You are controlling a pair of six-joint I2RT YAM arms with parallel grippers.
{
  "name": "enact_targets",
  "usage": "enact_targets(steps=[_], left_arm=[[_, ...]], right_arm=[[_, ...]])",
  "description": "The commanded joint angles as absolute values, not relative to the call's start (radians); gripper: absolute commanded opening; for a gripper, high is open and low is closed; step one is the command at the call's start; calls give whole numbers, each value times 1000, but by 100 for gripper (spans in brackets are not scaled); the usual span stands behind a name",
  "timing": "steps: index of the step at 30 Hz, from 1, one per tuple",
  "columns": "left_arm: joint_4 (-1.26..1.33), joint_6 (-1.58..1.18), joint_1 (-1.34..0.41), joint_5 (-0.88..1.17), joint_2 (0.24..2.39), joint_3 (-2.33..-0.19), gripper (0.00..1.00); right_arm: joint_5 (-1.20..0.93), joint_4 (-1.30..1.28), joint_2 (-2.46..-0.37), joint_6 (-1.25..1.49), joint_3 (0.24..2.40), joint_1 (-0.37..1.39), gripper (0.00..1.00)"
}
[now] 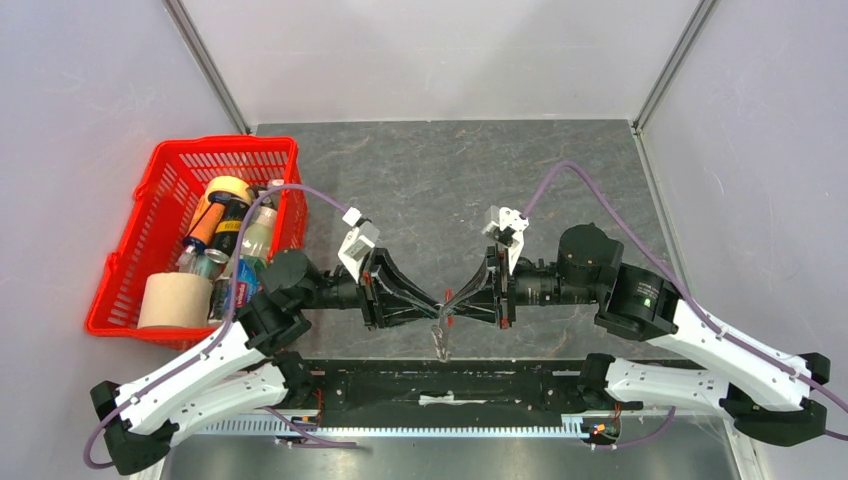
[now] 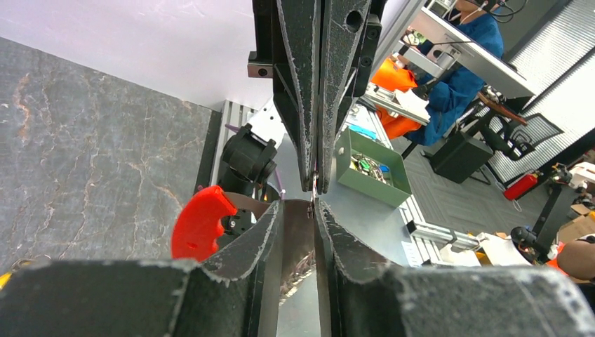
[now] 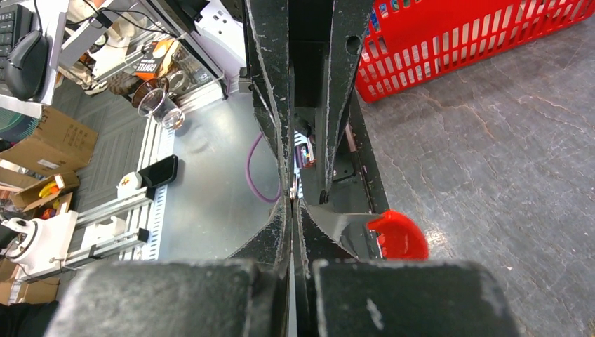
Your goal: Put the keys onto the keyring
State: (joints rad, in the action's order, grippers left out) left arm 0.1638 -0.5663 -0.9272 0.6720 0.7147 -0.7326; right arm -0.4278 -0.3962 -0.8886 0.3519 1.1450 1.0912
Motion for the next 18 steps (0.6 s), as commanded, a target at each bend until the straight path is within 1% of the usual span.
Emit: enact_targets(steps=[1,5,13,18], left_arm=[[229,-603,-927,646,710,-733,28],[229,-605,-928,646,706,-736,26],[239,-610,-928,661,725,-730,19],[256,-617,-927,673,740,-734,17]], right_arm=[[-418,-333,-862,363,1138,1098,0],[-407,-339,-858,360,1137,1097,0],[-401,-321,-855,369,1131,1097,0],[-403,-323,-863,370,1137,1098,0]])
